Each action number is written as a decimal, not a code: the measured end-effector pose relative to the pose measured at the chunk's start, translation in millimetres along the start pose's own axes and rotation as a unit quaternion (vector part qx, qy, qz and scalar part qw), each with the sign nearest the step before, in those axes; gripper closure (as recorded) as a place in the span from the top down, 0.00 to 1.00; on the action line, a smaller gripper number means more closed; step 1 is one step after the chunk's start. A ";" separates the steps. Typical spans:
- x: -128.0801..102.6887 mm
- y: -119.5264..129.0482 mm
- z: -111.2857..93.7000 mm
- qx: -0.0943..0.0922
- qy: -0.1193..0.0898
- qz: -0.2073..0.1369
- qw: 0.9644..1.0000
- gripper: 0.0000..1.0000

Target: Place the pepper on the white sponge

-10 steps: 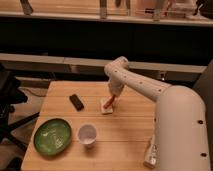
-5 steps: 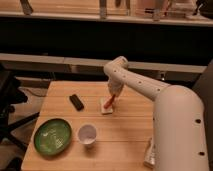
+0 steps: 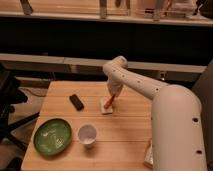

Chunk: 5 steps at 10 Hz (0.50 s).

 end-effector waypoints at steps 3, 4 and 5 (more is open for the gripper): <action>-1.8 -7.5 -9.3 0.073 0.007 0.000 0.997 0.50; -2.2 -7.7 -9.9 0.084 0.007 -0.001 0.996 0.59; -4.6 -10.4 -9.8 0.087 0.007 -0.005 0.996 0.70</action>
